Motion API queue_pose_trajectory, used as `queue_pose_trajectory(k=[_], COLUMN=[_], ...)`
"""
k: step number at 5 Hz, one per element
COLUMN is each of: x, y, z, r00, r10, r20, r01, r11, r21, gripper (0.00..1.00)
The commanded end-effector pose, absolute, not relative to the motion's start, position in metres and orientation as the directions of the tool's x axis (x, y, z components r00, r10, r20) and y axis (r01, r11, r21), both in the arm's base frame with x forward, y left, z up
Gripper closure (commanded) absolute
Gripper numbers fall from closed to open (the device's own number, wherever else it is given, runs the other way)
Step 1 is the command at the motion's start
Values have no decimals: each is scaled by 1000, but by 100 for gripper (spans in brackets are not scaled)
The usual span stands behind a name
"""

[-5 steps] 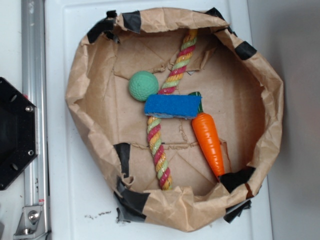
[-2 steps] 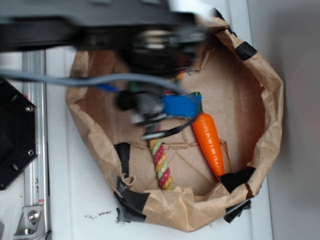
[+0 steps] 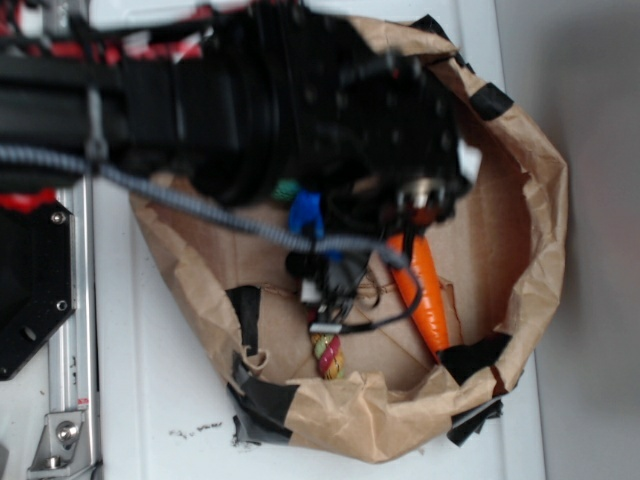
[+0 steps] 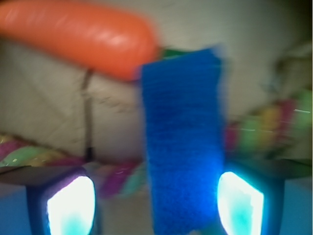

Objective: Grab the blue sponge.

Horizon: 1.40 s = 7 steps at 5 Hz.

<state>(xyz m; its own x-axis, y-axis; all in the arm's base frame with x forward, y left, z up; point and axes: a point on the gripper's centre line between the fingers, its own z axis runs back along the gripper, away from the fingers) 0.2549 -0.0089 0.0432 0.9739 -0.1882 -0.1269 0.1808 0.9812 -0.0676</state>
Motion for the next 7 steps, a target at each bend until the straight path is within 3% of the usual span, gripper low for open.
queue_pose_trajectory(k=[1, 2, 4, 5, 6, 7], x=[258, 263, 262, 259, 256, 259], y=[-2, 3, -2, 1, 1, 0], z=[19, 33, 133, 183, 193, 183], r00=[977, 983, 997, 996, 995, 997], r10=[-124, -106, -30, -1, -4, -14], r20=[-176, -152, 66, 86, 98, 76], r01=[136, 122, 20, -9, -7, 5], r11=[989, 987, 990, 993, 993, 993], r21=[62, 100, 137, 121, 115, 117], gripper=[100, 100, 100, 100, 100, 100])
